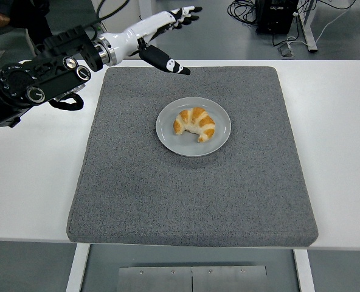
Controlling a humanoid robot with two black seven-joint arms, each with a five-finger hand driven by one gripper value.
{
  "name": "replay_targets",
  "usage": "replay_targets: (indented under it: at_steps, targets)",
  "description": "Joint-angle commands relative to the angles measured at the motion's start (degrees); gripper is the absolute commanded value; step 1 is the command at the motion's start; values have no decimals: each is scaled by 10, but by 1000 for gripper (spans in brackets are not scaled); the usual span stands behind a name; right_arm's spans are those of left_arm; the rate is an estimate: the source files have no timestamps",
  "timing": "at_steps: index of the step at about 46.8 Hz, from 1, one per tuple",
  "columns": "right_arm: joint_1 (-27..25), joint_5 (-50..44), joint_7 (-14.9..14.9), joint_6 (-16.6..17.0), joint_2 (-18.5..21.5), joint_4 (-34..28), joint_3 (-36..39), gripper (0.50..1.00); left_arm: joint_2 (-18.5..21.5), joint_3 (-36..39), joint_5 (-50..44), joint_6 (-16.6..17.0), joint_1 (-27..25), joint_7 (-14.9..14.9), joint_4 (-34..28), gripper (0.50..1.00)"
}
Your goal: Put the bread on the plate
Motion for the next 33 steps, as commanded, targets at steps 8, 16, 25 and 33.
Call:
replay_targets:
  at_steps: [8,16,25,33]
  targets:
    - [0,0,0,0,0,0,0,1000,18,-89,-50,-9,32,-1,1,980]
    - [0,0,0,0,0,0,0,1000,22,-144,-121,-12,75,-7,1,980]
    - [0,0,-1,0,0,1,0,1000,21,-212,-162,-15,128,-7,2,981]
    - [0,0,-1,0,0,0,0,1000,17,-273,-185,-16,175,-2,3,981]
